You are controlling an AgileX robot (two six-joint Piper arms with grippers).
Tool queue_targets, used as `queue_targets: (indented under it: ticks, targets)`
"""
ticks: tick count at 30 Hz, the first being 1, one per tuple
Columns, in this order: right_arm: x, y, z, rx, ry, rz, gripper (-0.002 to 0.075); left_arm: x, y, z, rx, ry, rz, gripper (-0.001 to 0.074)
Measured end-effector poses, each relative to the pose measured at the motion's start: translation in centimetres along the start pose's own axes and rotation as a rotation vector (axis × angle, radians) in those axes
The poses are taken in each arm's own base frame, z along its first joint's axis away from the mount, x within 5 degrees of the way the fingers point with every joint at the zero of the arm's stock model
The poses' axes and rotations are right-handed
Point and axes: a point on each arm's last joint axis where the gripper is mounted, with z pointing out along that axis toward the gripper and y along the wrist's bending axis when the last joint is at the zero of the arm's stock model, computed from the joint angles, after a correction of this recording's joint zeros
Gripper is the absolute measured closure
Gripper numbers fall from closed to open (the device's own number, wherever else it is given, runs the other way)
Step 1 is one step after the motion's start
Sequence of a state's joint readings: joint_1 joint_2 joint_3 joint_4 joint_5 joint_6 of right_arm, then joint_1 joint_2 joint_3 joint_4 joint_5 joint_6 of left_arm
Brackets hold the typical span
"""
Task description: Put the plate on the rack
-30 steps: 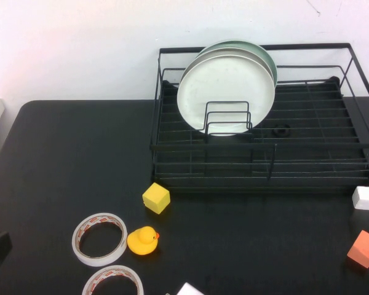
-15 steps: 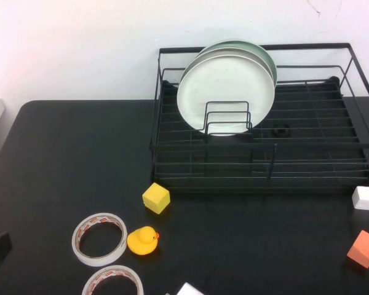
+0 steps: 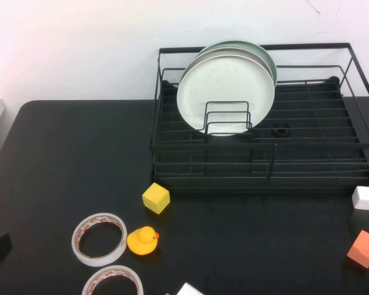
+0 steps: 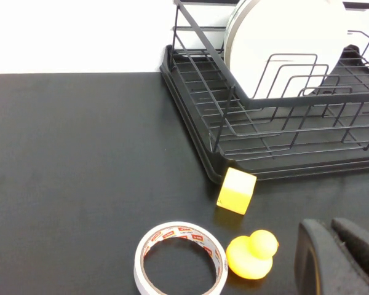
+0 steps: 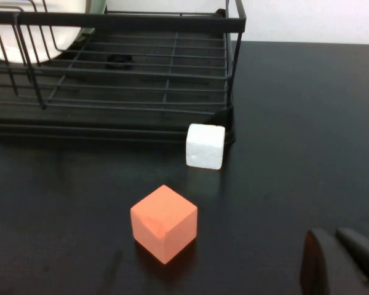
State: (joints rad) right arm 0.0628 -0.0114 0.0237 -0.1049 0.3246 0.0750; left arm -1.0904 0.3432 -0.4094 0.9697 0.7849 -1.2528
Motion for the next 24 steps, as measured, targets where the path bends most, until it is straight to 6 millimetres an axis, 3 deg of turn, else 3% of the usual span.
queue_targets:
  ticks: [15,24]
  targets:
    - [0.0,0.0,0.0,0.000,0.002,0.000,0.0714,0.1,0.0,0.1,0.000,0.003,0.003,0.0736]
    - [0.0,0.0,0.0,-0.001,0.002,0.004,0.0714,3.9,-0.2,0.8,0.022,0.201,-0.172,0.0736]
